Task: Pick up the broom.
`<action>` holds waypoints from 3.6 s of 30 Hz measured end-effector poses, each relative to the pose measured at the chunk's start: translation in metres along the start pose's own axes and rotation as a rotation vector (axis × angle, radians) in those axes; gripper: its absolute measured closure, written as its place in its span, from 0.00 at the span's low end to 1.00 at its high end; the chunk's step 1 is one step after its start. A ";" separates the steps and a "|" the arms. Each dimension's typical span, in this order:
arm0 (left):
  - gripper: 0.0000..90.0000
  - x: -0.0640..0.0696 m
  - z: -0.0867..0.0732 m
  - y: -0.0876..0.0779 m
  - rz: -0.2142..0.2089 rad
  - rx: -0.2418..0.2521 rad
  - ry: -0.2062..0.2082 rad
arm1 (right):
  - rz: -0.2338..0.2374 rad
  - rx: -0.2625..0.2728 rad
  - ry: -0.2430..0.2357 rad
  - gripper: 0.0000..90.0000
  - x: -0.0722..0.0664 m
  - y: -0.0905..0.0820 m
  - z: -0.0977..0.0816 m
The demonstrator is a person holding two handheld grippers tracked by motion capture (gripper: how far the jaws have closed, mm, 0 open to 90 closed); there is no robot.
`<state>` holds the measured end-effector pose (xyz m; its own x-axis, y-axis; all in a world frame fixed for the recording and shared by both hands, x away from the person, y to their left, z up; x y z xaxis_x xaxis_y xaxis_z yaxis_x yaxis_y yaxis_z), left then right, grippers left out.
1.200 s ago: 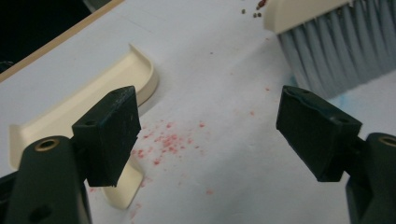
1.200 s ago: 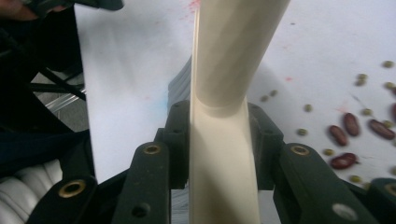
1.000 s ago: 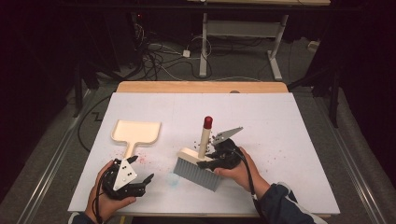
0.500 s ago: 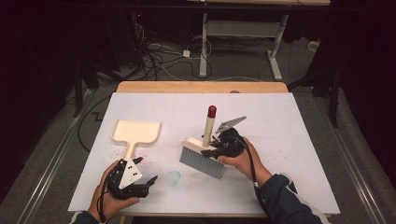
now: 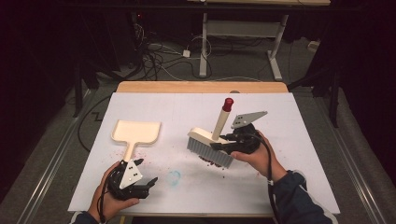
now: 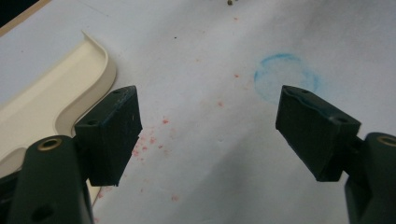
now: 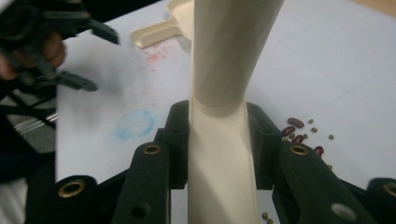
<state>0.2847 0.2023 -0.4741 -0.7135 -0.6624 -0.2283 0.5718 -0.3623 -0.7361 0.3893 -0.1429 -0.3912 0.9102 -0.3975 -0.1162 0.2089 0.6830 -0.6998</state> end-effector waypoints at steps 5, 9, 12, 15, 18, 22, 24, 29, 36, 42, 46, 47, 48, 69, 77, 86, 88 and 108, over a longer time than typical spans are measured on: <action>0.24 0.001 0.000 0.000 0.003 -0.003 0.002 | 0.040 0.007 -0.088 0.75 -0.014 -0.026 -0.008; 0.24 0.001 0.001 0.001 0.002 -0.008 0.007 | 0.078 -0.044 -0.200 0.75 -0.030 -0.032 -0.029; 0.24 0.002 0.002 0.002 0.002 -0.010 0.018 | 0.104 -0.075 -0.281 0.75 -0.036 -0.028 -0.043; 0.24 0.002 0.003 0.003 -0.001 -0.014 0.027 | 0.182 -0.108 -0.347 0.75 -0.037 -0.023 -0.054; 0.24 0.003 0.004 0.004 -0.003 -0.018 0.035 | 0.232 -0.135 -0.378 0.75 -0.035 -0.016 -0.060; 0.24 0.003 0.004 0.005 -0.009 -0.023 0.041 | 0.259 -0.172 -0.404 0.75 -0.029 -0.003 -0.061; 0.24 0.003 0.004 0.005 -0.005 -0.027 0.046 | 0.252 -0.177 -0.393 0.75 -0.018 0.003 -0.055; 0.24 0.002 0.004 0.006 -0.009 -0.025 0.042 | 0.271 -0.173 -0.374 0.74 0.006 0.017 -0.045; 0.24 -0.001 0.004 0.007 -0.031 -0.017 0.023 | 0.282 -0.160 -0.356 0.73 0.028 0.033 -0.030; 0.24 -0.002 0.005 0.007 -0.031 -0.006 0.022 | 0.235 -0.162 -0.341 0.74 0.044 0.041 -0.013; 0.24 -0.003 0.004 0.006 -0.040 0.003 0.011 | 0.192 -0.138 -0.322 0.75 0.050 0.043 -0.006; 0.24 -0.004 0.003 0.006 -0.044 0.005 0.005 | 0.186 -0.133 -0.320 0.75 0.050 0.042 -0.005; 0.24 -0.004 0.003 0.006 -0.042 0.004 0.005 | 0.168 -0.121 -0.316 0.75 0.051 0.041 -0.003; 0.24 -0.004 0.005 0.007 -0.037 0.001 0.012 | -0.358 0.054 -0.119 0.75 0.079 0.020 0.015; 0.24 -0.003 0.004 0.008 -0.036 -0.006 0.019 | -0.450 -0.019 -0.185 0.75 0.083 0.059 0.014; 0.24 -0.003 0.002 0.005 -0.029 -0.010 0.025 | -0.325 -0.026 -0.274 0.75 0.053 0.075 0.002; 0.24 -0.003 0.002 0.005 -0.028 -0.009 0.023 | -0.295 -0.024 -0.310 0.75 0.045 0.074 -0.003; 0.24 -0.002 0.003 0.007 -0.031 -0.023 0.042 | -0.291 0.083 -0.246 0.75 0.048 0.043 -0.012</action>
<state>0.2917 0.1986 -0.4770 -0.7472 -0.6230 -0.2315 0.5402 -0.3662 -0.7577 0.4373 -0.1398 -0.4346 0.8649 -0.4303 0.2585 0.4904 0.6142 -0.6183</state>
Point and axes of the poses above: each handheld gripper's, and its own axes: y roughly forward along the jaws, z roughly out of its top, x roughly to its right, the point moved 2 cm from there along y, roughly forward along the jaws, and after that the axes turned 8 degrees about -x, right-handed, at the moved point
